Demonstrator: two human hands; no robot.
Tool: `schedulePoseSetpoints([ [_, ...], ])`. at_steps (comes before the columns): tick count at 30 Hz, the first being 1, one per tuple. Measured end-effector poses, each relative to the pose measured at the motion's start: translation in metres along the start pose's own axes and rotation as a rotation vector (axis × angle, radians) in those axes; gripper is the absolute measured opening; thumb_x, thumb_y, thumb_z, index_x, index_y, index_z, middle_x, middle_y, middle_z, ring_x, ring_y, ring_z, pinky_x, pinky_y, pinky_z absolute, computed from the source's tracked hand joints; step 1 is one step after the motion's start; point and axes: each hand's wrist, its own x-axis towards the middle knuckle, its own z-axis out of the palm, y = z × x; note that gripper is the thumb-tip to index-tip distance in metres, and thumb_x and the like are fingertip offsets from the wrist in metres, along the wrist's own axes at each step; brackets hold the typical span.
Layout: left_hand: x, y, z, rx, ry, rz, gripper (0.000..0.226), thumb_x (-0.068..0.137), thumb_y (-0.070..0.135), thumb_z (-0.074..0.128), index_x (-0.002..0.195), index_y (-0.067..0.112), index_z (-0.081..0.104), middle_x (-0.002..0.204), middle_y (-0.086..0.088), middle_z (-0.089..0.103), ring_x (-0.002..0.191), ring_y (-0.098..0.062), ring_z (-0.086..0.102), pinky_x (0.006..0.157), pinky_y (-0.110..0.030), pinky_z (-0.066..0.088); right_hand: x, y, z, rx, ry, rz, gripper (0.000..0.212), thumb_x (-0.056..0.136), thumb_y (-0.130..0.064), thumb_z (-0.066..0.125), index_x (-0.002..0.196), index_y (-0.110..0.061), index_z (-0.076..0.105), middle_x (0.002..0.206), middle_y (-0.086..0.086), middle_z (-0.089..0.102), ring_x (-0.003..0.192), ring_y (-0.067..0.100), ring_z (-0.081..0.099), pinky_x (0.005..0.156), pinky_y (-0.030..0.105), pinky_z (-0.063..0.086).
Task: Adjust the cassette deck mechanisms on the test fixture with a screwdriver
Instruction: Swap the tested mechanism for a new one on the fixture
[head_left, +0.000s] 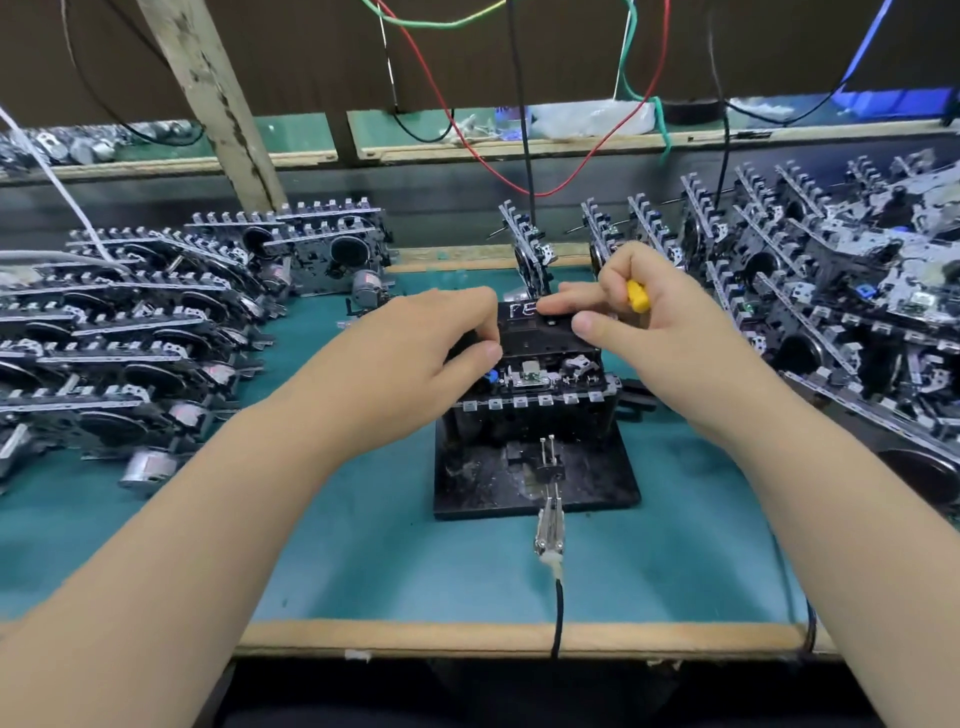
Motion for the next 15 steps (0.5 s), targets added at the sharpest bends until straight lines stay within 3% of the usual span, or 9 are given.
schedulePoseSetpoints([
  [2, 0.001, 0.002, -0.004, -0.008, -0.037, -0.012, 0.022, 0.096, 0.049, 0.049, 0.098, 0.027, 0.053, 0.115, 0.003, 0.067, 0.121, -0.02, 0.056, 0.095, -0.045, 0.043, 0.002, 0.0, 0.002, 0.036, 0.028, 0.031, 0.04, 0.093, 0.006, 0.06, 0.086, -0.021, 0.033, 0.123, -0.01, 0.071, 0.124, 0.0, 0.057, 0.099, 0.027, 0.043],
  [4, 0.002, 0.003, -0.009, 0.021, -0.075, -0.046, 0.043, 0.081, 0.063, 0.059, 0.11, 0.032, 0.049, 0.123, 0.007, 0.064, 0.116, -0.016, 0.056, 0.096, -0.041, 0.044, 0.003, 0.0, 0.003, 0.095, 0.027, 0.065, 0.043, 0.092, 0.009, 0.06, 0.087, -0.023, 0.032, 0.135, -0.01, 0.064, 0.128, -0.005, 0.052, 0.095, 0.021, 0.041],
  [6, 0.001, 0.004, -0.011, 0.064, -0.094, -0.028, 0.067, 0.072, 0.059, 0.073, 0.126, 0.032, 0.043, 0.13, 0.01, 0.061, 0.115, -0.014, 0.055, 0.094, -0.033, 0.041, 0.003, 0.002, 0.005, 0.146, 0.021, 0.088, 0.042, 0.094, 0.01, 0.057, 0.088, -0.023, 0.032, 0.137, -0.008, 0.062, 0.127, -0.004, 0.054, 0.093, 0.021, 0.045],
  [8, 0.002, 0.004, -0.009, 0.089, -0.079, 0.003, 0.075, 0.072, 0.048, 0.077, 0.132, 0.031, 0.037, 0.135, 0.009, 0.059, 0.119, -0.015, 0.055, 0.095, -0.033, 0.041, 0.0, 0.005, 0.008, 0.171, 0.029, 0.099, 0.039, 0.096, 0.01, 0.053, 0.089, -0.023, 0.032, 0.136, -0.009, 0.064, 0.125, 0.002, 0.057, 0.093, 0.03, 0.046],
  [10, 0.002, 0.005, -0.004, 0.084, -0.029, 0.014, 0.073, 0.071, 0.042, 0.077, 0.131, 0.031, 0.037, 0.132, 0.008, 0.06, 0.116, -0.02, 0.059, 0.092, -0.037, 0.045, -0.001, 0.006, 0.012, 0.189, 0.036, 0.098, 0.039, 0.097, 0.01, 0.05, 0.089, -0.023, 0.032, 0.133, -0.009, 0.066, 0.121, -0.002, 0.059, 0.091, 0.025, 0.045],
  [12, 0.001, 0.003, 0.001, 0.091, 0.019, 0.028, 0.065, 0.071, 0.041, 0.074, 0.126, 0.032, 0.041, 0.124, 0.009, 0.063, 0.105, -0.018, 0.06, 0.082, -0.031, 0.043, -0.002, 0.006, 0.014, 0.223, 0.038, 0.105, 0.038, 0.097, 0.011, 0.048, 0.09, -0.023, 0.032, 0.133, -0.008, 0.066, 0.12, -0.003, 0.059, 0.092, 0.022, 0.043],
  [14, -0.002, -0.002, 0.006, 0.083, 0.032, 0.058, 0.052, 0.075, 0.039, 0.071, 0.121, 0.034, 0.047, 0.118, 0.01, 0.063, 0.104, -0.015, 0.056, 0.079, -0.022, 0.038, -0.003, 0.006, 0.015, 0.251, 0.048, 0.108, 0.038, 0.097, 0.011, 0.047, 0.091, -0.023, 0.032, 0.133, -0.007, 0.066, 0.124, 0.001, 0.058, 0.096, 0.03, 0.043],
  [15, -0.004, -0.005, 0.009, 0.063, 0.034, 0.075, 0.047, 0.079, 0.037, 0.07, 0.121, 0.033, 0.05, 0.122, 0.009, 0.062, 0.112, -0.013, 0.053, 0.086, -0.018, 0.037, -0.003, 0.006, 0.014, 0.255, 0.055, 0.105, 0.038, 0.097, 0.011, 0.048, 0.091, -0.023, 0.032, 0.133, -0.007, 0.066, 0.126, 0.005, 0.057, 0.097, 0.037, 0.044],
])
